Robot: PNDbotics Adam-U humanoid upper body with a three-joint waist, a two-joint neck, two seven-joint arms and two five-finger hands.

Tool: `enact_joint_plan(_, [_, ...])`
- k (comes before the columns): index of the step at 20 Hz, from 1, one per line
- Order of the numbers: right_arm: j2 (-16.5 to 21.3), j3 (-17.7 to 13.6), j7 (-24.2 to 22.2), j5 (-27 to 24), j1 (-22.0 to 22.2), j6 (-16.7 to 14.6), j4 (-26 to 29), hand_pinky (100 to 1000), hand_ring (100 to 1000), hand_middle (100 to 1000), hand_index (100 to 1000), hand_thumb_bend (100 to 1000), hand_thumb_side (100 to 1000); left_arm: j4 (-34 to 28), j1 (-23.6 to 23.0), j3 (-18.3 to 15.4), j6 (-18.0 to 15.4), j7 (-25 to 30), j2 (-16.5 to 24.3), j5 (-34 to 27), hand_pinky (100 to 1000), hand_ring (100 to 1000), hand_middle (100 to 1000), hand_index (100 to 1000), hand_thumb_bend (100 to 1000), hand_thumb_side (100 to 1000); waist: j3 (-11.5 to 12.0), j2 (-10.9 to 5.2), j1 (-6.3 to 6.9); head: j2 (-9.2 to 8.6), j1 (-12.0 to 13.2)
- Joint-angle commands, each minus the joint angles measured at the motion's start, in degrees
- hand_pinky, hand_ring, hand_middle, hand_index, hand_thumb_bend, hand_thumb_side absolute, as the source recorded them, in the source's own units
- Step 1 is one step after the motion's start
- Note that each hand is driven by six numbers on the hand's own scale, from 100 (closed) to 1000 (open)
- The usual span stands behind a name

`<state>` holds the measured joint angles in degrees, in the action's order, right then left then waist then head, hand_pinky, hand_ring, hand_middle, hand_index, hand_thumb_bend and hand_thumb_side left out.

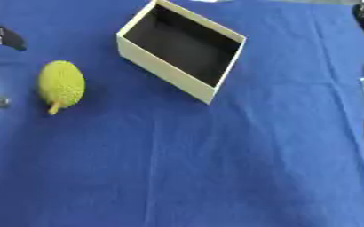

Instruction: Pick up objects on the table and place them in the box.

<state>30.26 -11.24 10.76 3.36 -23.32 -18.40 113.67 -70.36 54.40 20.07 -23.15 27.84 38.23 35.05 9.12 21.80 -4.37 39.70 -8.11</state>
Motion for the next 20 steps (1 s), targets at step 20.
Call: enact_joint_plan(20, [0.2,0.1,-0.5,-0.9,-0.3,0.2,0.9,773,754,627,767,100,519,-0.8,4.3,2.0,2.4,4.9,-7.7,2.2,868,892,875,899,614,288,0.3,-1.57,0.25,-0.84,1.5])
